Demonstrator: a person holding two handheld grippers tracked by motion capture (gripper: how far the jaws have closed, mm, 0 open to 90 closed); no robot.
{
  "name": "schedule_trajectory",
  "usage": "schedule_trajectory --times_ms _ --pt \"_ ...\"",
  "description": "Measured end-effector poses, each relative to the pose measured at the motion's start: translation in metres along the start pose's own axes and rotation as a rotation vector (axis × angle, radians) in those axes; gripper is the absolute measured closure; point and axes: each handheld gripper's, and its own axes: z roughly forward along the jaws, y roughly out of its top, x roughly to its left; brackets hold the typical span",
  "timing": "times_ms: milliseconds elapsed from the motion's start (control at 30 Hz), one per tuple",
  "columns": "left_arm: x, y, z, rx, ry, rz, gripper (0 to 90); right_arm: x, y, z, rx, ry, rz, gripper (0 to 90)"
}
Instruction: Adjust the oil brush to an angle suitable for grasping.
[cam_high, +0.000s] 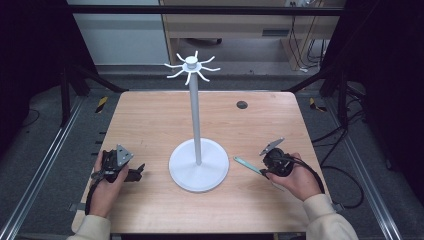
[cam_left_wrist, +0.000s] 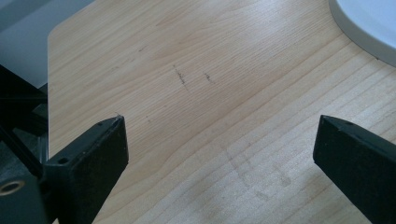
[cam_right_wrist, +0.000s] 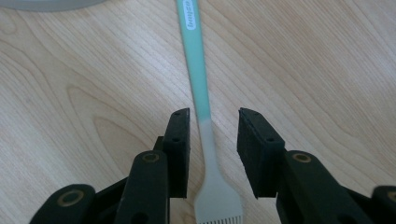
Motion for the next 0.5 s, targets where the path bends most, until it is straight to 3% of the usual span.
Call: schedule_trajectory --times_ms 500 --pt "-0.0003 0.0002 0.0 -0.003 -0.001 0.0 2.8 -0.0081 0.0018 0.0009 0.053 0.01 -0.029 71.2"
